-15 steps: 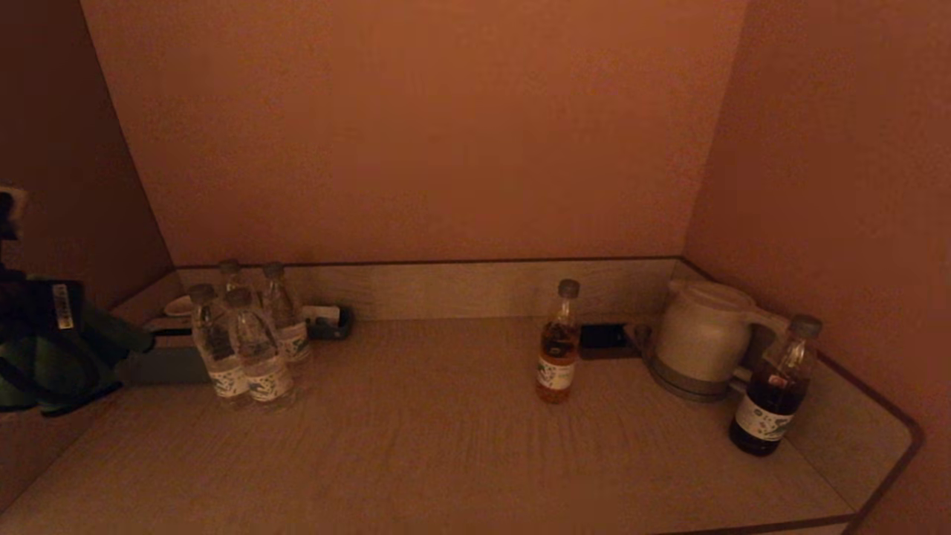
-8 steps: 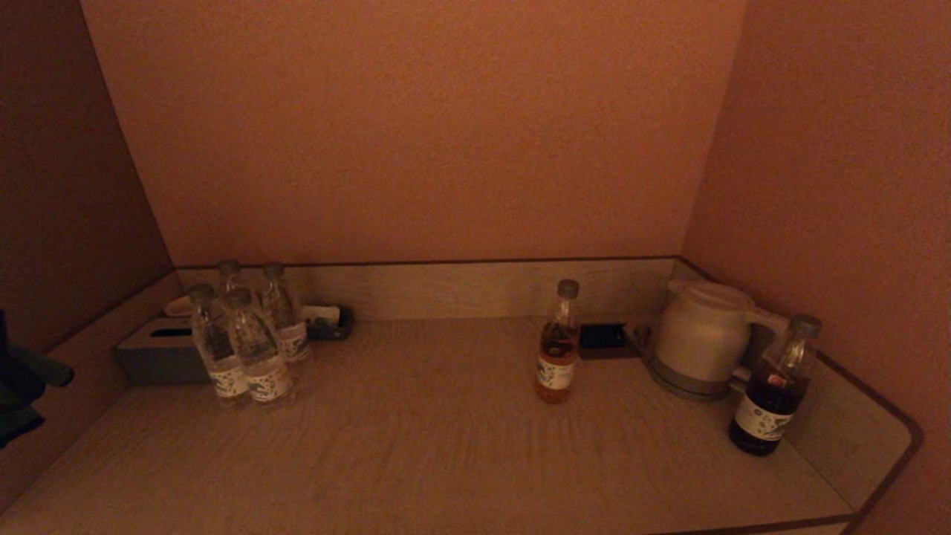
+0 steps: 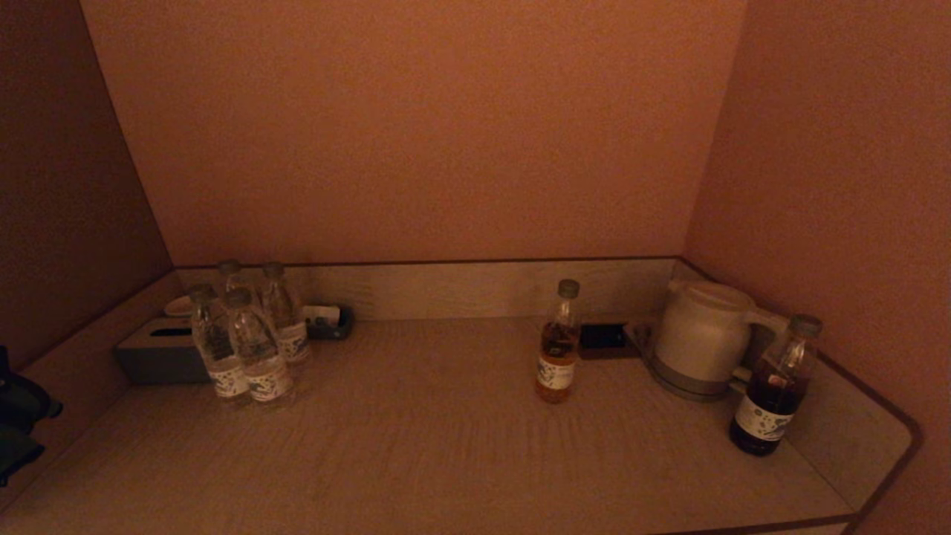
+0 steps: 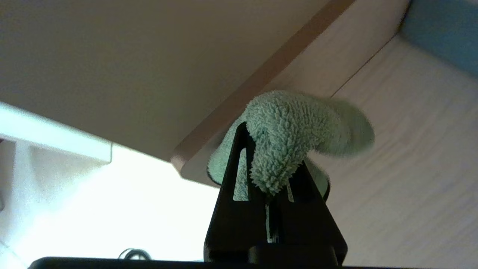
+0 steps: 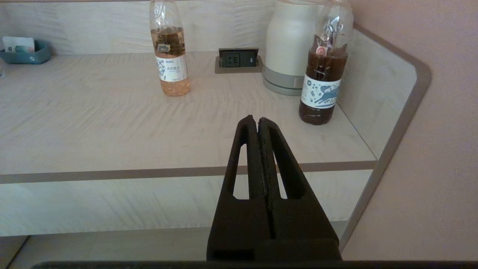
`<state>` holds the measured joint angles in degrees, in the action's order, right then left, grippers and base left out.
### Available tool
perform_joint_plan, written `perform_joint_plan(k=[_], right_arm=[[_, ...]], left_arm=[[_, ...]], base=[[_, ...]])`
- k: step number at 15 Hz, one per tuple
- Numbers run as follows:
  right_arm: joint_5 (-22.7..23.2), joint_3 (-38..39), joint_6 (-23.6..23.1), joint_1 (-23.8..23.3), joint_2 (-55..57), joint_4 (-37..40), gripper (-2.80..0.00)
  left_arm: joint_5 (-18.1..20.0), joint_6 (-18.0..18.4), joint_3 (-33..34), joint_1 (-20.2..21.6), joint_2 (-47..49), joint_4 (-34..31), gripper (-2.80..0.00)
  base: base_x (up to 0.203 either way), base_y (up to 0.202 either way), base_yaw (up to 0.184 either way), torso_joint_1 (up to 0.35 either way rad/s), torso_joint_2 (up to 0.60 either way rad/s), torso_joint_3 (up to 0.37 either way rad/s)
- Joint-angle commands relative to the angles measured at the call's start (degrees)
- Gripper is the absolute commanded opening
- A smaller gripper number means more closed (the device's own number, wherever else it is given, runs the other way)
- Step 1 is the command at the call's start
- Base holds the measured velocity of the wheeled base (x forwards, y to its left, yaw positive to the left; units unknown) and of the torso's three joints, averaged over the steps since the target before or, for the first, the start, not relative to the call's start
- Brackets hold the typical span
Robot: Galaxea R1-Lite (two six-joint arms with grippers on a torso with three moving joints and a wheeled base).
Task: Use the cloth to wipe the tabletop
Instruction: Place the tablecloth
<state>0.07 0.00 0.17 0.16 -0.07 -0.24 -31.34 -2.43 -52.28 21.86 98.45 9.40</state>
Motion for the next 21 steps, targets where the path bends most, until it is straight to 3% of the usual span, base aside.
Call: perform_joint_plan(k=[1, 4, 7, 15, 16, 21], right_arm=[[0.01, 0.00, 0.01, 0.02, 0.07, -0.02, -2.80], [0.01, 0.00, 0.01, 0.02, 0.07, -0.02, -2.80], [0.01, 0.00, 0.01, 0.02, 0.07, -0.02, -2.80], [0.01, 0.00, 0.01, 0.02, 0.07, -0.02, -2.80], [0.01, 0.00, 0.01, 0.02, 0.07, -0.02, -2.80], [0.01, 0.00, 0.01, 0.02, 0.07, -0.02, -2.80]], left_arm=[[-0.18, -0.03, -0.94, 0.20, 5.79, 2.16, -2.80], [0.06, -0.09, -2.85, 0.22, 16.51, 5.57, -2.80], [1.07, -0.12, -6.16, 0.20, 19.87, 6.24, -2.80], [2.43, -0.91, -7.09, -1.31, 19.58, 6.25, -2.80], [2.43, -0.91, -7.22, -1.38, 19.58, 6.25, 0.00], [2.42, -0.92, -7.23, -1.38, 19.58, 6.25, 0.00]], base=[[0.000, 0.000, 0.000, 0.000, 0.00, 0.000], [0.000, 0.000, 0.000, 0.000, 0.00, 0.000], [0.000, 0.000, 0.000, 0.000, 0.00, 0.000], [0.000, 0.000, 0.000, 0.000, 0.00, 0.000], [0.000, 0.000, 0.000, 0.000, 0.00, 0.000], [0.000, 0.000, 0.000, 0.000, 0.00, 0.000]])
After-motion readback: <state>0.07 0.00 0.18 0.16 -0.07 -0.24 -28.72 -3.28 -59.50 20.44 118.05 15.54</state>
